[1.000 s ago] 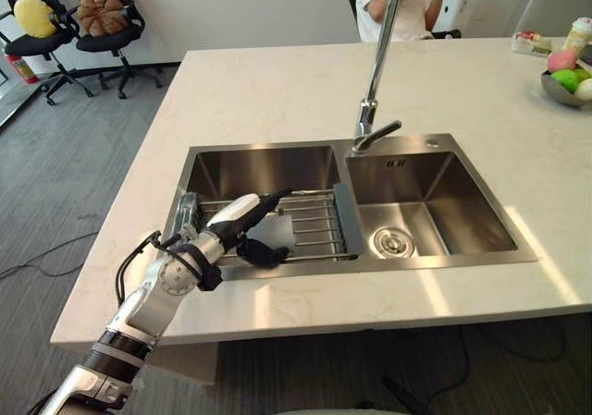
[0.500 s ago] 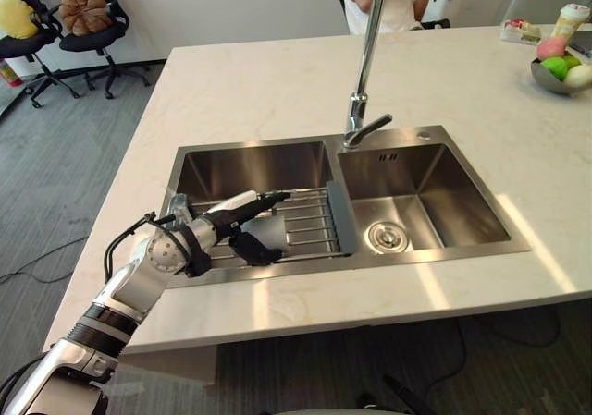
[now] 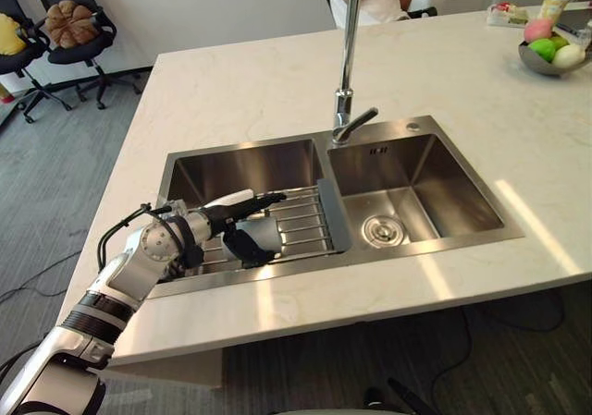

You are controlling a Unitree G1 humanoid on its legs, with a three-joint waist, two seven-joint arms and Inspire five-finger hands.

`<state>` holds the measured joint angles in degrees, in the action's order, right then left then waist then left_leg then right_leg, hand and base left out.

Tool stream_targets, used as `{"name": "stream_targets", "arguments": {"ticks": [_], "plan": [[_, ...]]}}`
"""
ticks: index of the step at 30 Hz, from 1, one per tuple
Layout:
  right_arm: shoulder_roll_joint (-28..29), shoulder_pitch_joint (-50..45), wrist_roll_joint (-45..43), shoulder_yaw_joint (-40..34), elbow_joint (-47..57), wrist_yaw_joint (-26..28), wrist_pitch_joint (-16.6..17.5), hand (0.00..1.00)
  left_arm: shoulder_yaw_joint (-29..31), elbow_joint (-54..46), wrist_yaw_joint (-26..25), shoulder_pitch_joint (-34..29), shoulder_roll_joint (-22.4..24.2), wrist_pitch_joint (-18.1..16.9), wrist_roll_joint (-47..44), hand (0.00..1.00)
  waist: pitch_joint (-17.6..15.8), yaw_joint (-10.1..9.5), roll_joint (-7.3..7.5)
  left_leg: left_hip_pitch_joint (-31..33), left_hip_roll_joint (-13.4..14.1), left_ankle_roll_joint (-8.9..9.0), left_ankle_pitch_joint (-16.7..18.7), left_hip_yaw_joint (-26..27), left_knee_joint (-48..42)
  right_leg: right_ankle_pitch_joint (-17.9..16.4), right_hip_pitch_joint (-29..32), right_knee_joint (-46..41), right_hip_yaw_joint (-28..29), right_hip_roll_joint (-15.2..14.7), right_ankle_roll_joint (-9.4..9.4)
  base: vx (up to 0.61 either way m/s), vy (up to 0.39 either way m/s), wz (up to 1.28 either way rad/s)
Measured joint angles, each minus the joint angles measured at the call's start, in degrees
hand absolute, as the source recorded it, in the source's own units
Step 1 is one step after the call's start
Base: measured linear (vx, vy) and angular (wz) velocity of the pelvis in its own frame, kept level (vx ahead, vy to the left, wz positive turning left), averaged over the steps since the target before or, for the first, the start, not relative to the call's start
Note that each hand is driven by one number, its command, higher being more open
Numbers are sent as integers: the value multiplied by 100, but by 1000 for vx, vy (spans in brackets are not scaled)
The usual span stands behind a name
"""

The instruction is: Walk over to the sink, pick up the cup, carry it to the dishwasher, place the cup inside the dishwasher, then close the dishwasher door

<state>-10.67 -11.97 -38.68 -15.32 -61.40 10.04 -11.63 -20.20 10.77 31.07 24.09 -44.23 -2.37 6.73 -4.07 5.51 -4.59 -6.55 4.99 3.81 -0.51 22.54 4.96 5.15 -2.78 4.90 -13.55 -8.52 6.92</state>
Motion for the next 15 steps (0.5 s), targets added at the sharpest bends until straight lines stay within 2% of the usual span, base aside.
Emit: {"name": "stream_targets", "arguments": {"ticks": [7,15], "plan": [[4,-47,-6,8,5,-1,1,100,-6,113,-71,53,-3,-16,10,100,-7,10,-23,27,-4,-3,-2,55,0,22,91,3,72,3,-4,-55,-40,-5],[-18,-58,-1,5,100,-67,1,100,-5,372,-41,179,-2,38,6,100,-39,104,-142,90,5,8,6,137,0,29,200,-2,142,20,-5,-28,-48,-5]]}}
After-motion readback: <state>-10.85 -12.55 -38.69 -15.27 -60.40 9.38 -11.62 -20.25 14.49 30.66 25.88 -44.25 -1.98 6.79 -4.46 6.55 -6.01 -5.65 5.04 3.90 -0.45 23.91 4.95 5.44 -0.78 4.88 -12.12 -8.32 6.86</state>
